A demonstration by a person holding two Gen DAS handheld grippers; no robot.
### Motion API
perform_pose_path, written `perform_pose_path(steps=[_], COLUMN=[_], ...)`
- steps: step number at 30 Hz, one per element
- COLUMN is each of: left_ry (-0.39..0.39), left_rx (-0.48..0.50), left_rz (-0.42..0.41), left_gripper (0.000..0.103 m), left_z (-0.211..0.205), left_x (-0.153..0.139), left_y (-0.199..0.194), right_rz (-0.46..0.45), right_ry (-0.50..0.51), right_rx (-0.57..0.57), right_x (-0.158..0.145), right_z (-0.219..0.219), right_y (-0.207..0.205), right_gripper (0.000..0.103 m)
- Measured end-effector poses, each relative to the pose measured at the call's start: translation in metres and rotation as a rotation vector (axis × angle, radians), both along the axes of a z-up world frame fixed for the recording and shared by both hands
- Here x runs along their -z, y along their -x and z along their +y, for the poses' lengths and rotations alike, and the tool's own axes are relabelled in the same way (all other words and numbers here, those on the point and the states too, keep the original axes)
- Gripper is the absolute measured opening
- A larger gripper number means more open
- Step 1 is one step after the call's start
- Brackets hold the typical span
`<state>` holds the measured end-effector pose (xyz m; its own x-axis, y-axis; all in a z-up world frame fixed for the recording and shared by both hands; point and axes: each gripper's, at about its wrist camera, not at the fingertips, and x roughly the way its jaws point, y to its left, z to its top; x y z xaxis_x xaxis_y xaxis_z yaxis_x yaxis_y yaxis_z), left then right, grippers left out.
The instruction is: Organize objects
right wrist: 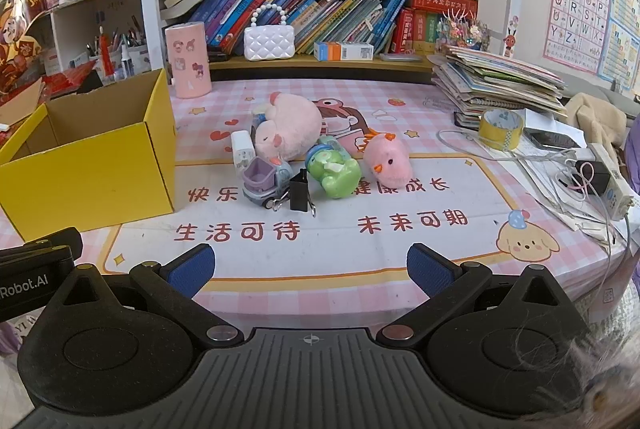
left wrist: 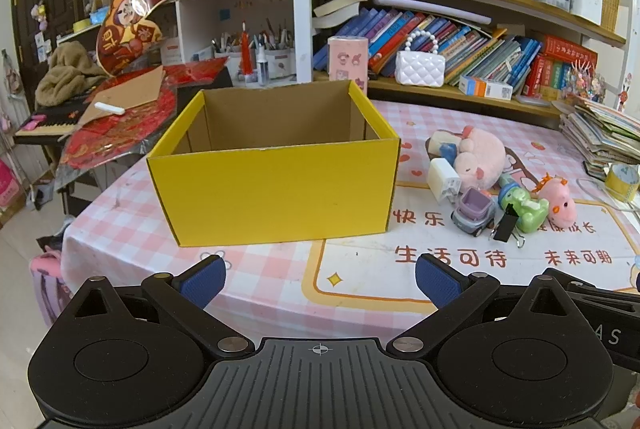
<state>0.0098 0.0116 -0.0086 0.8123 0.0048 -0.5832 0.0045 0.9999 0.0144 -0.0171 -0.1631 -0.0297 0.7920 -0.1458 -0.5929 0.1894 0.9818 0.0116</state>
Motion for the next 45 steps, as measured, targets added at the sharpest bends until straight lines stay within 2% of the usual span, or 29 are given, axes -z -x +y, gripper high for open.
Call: perform_pose_path(steps=[24, 45], left_ry=[-0.023, -0.002], left_rx=[0.002, 0.03], left_rz=[-0.013, 0.007], left_gripper=[0.102, 0.102], left_z=[-0.0033, -0.0015], left_x=[-0.0067, -0.0044], left_y=[0.004, -0.0005], right_rz=[0.001, 0.021], right_ry=[0.001, 0.006], right_rx=[0.003, 0.032], right_x=[-0.002, -0.0057], right_z=[-0.0012, -0.0006], right_y=[0.003, 0.0052], right_gripper=[0.103, 0.103])
